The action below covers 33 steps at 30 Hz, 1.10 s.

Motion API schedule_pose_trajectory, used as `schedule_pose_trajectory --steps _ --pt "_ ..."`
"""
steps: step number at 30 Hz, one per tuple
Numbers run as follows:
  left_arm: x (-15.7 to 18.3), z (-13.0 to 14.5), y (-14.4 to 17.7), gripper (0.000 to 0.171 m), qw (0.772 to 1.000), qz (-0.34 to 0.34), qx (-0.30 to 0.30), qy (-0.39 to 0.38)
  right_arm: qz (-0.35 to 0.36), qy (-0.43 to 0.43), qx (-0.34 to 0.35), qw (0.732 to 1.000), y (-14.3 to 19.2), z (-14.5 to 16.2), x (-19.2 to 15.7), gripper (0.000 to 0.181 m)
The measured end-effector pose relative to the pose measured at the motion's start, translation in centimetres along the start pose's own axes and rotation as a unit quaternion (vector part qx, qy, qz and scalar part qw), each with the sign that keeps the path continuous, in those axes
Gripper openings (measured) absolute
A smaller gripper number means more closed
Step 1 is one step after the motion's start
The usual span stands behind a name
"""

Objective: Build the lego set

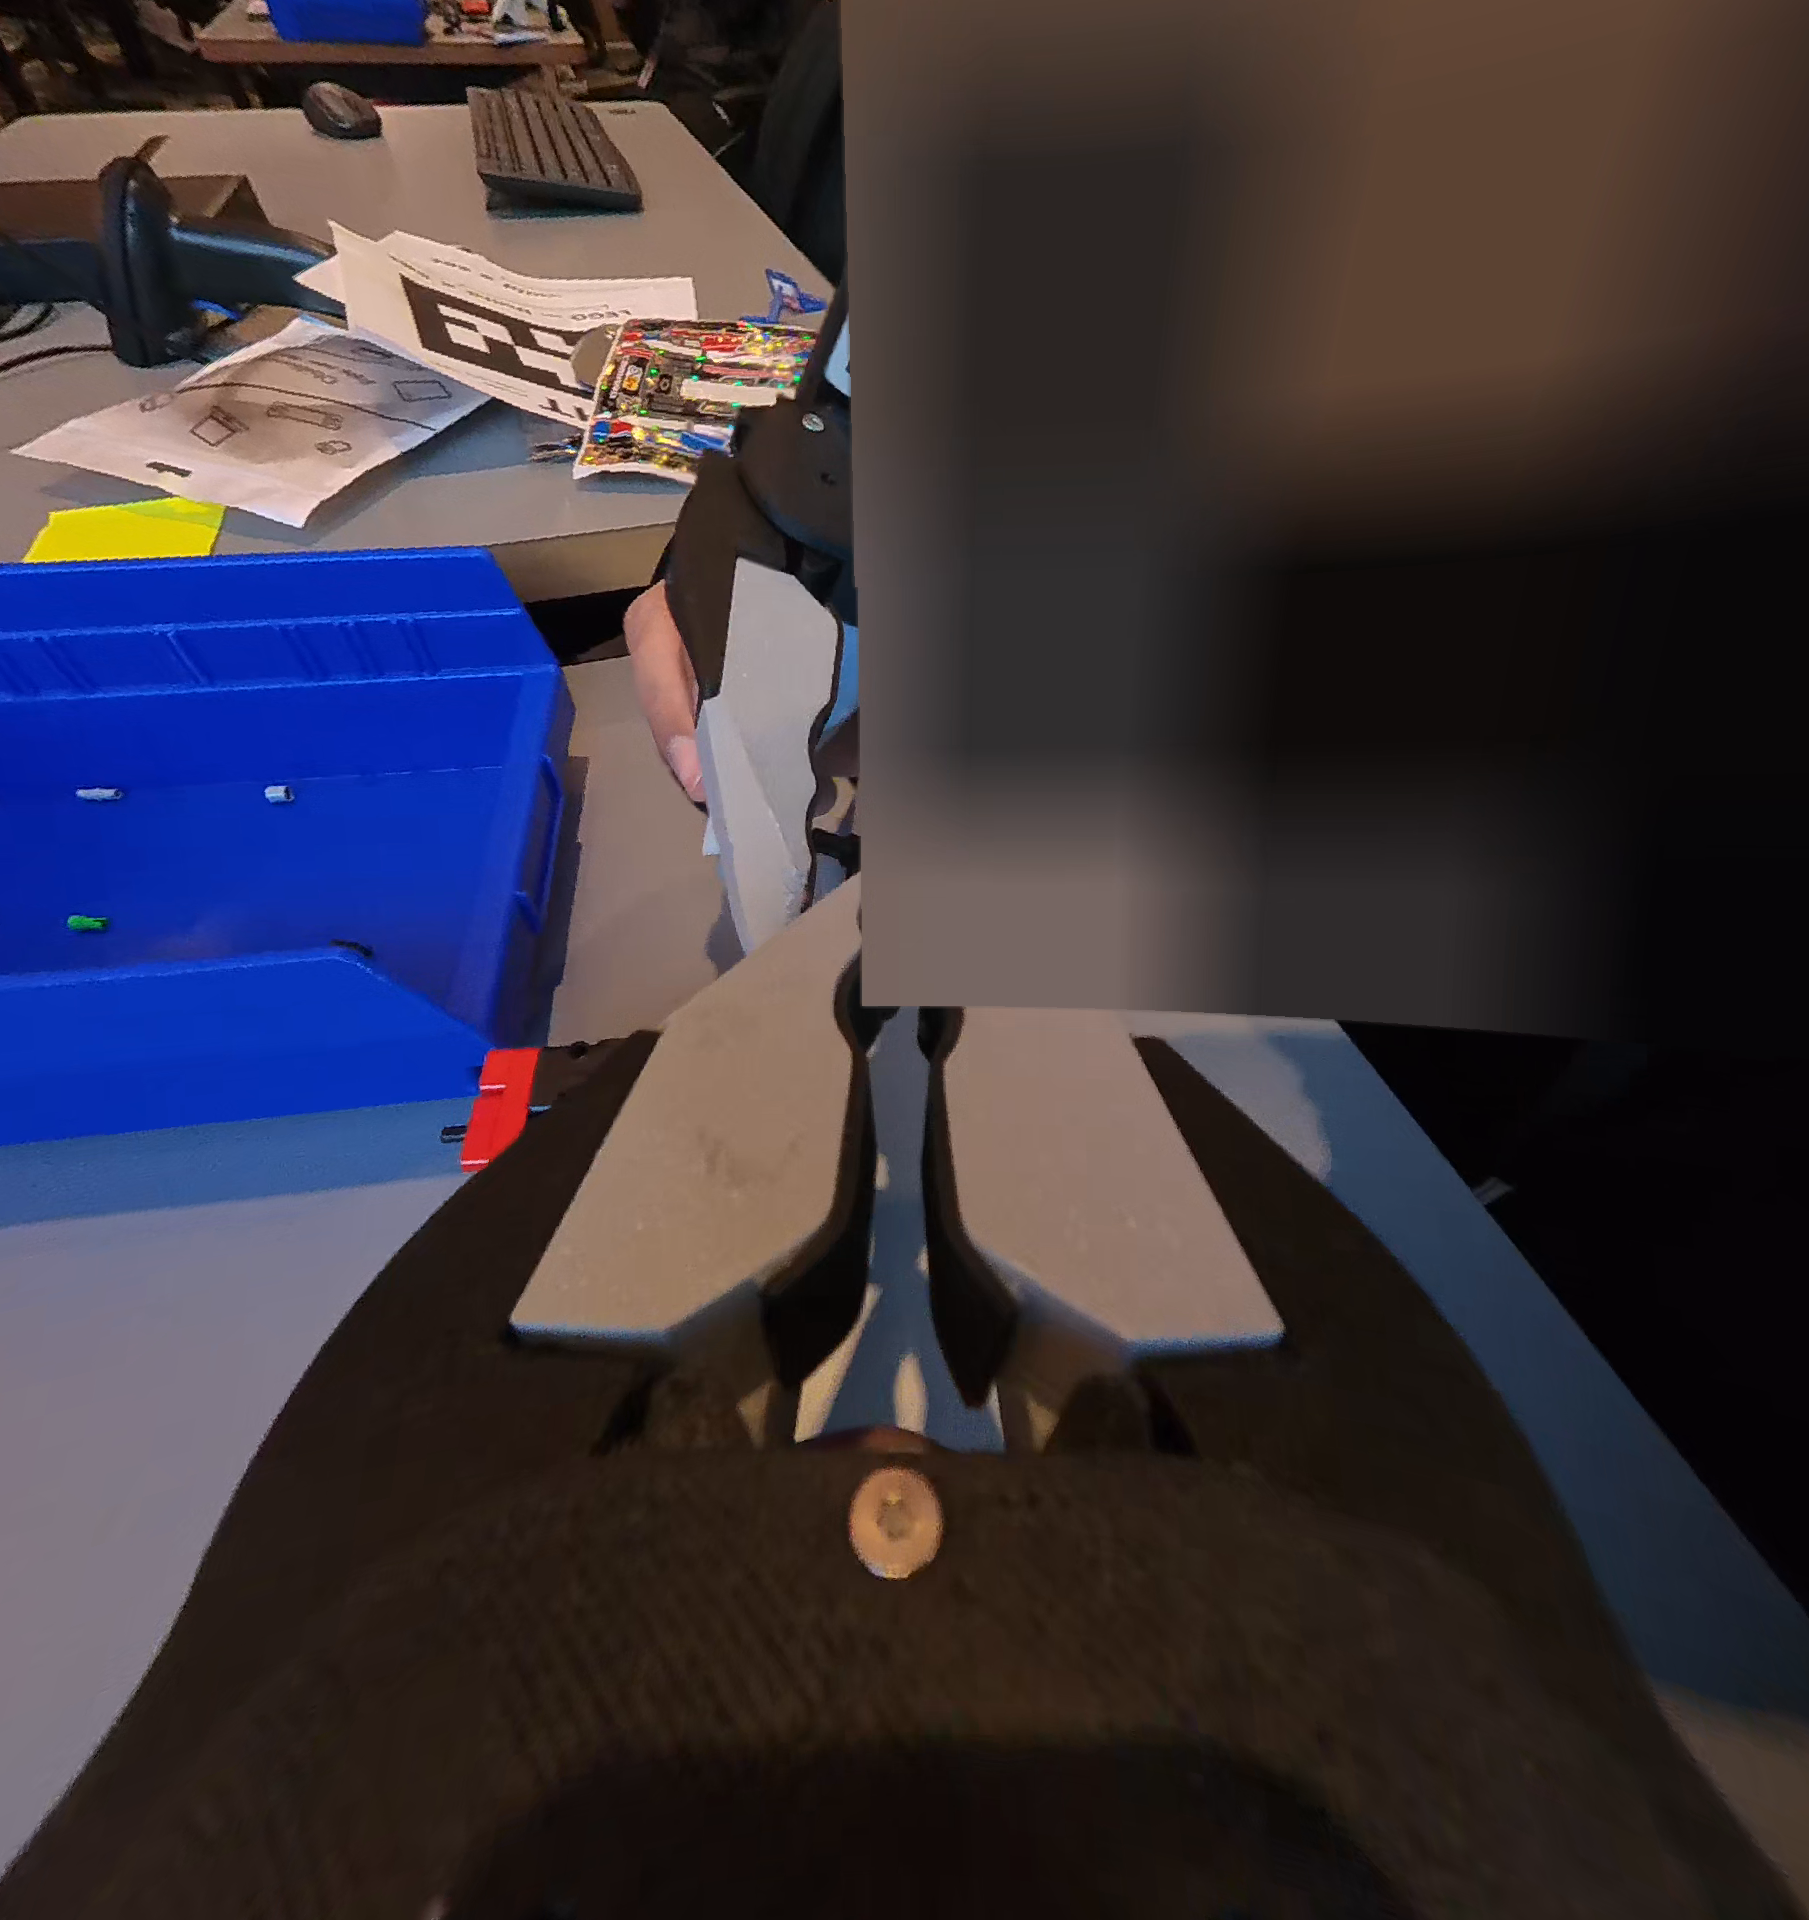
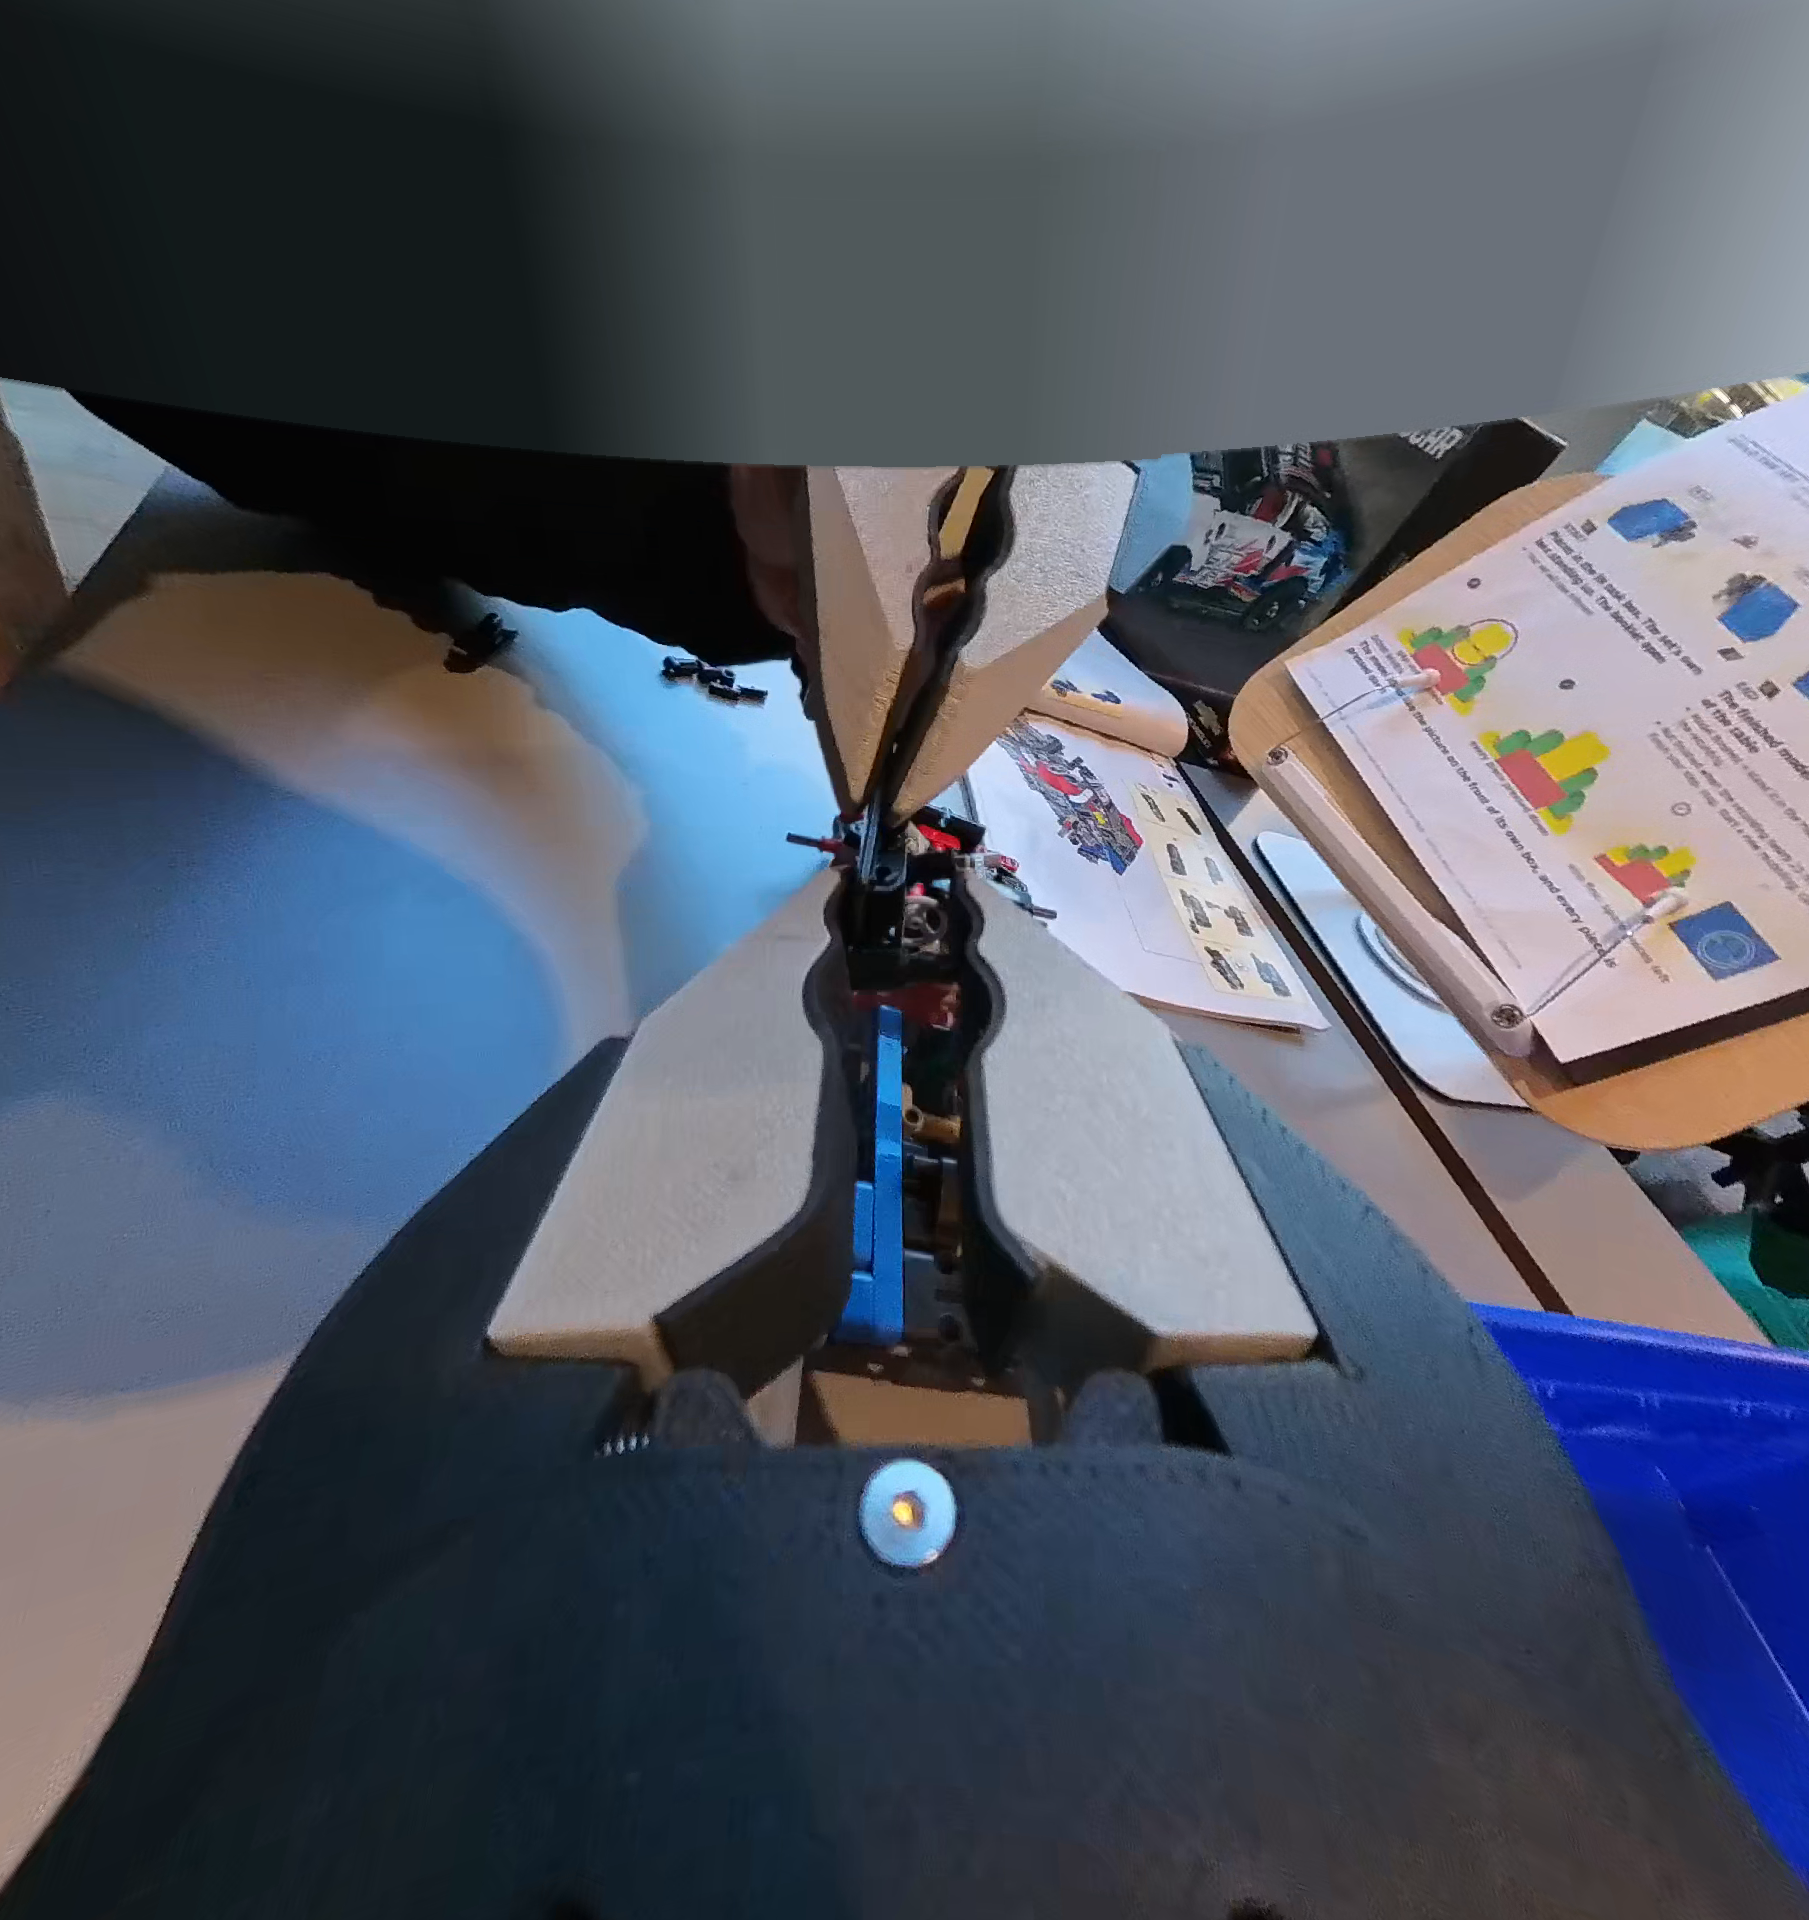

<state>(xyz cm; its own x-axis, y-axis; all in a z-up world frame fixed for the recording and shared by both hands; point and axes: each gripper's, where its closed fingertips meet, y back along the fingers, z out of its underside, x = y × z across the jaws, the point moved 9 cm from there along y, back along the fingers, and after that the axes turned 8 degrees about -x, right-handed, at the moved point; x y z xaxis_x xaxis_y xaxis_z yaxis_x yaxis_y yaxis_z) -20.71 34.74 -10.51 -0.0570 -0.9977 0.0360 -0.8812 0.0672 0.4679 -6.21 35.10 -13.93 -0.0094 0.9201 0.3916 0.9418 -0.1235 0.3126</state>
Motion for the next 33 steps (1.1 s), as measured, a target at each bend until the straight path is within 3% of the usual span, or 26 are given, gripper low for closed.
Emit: schedule_pose_trajectory --steps 1,6,8,12,17,21,24,33 --pt "0.0 0.0 0.0 0.000 1.000 -0.003 -0.001 0.001 0.001 -0.006 0.001 1.000 0.0 0.1 0.1 0.012" --pt "0.0 0.3 0.2 0.000 1.000 -0.010 -0.012 0.005 0.006 -0.012 0.001 1.000 -0.2 0.3 0.1 0.015" --pt "-0.1 1.0 0.2 0.000 0.999 -0.027 -0.029 0.023 -0.003 -0.028 -0.007 1.000 0.0 0.6 0.3 0.040" --pt "-0.2 3.5 0.4 0.000 0.994 -0.024 -0.078 0.079 -0.018 -0.081 -0.037 0.996 0.3 2.2 1.3 0.062" --pt "-1.2 5.6 0.1 0.000 0.988 -0.004 -0.093 0.121 -0.032 -0.145 -0.119 0.982 -1.8 4.6 1.5 0.090" --pt "-1.8 7.1 -0.6 0.000 0.984 -0.017 -0.129 0.118 0.002 -0.135 -0.176 0.975 -3.2 5.7 1.7 0.092" --pt "-2.0 7.3 -1.1 0.000 0.984 -0.017 -0.143 0.106 -0.019 -0.139 -0.194 0.971 -3.8 6.0 1.9 0.101" --pt "-3.0 7.5 -1.5 0.000 0.983 0.010 -0.122 0.135 -0.086 -0.142 -0.240 0.957 -5.0 6.7 3.0 0.097"
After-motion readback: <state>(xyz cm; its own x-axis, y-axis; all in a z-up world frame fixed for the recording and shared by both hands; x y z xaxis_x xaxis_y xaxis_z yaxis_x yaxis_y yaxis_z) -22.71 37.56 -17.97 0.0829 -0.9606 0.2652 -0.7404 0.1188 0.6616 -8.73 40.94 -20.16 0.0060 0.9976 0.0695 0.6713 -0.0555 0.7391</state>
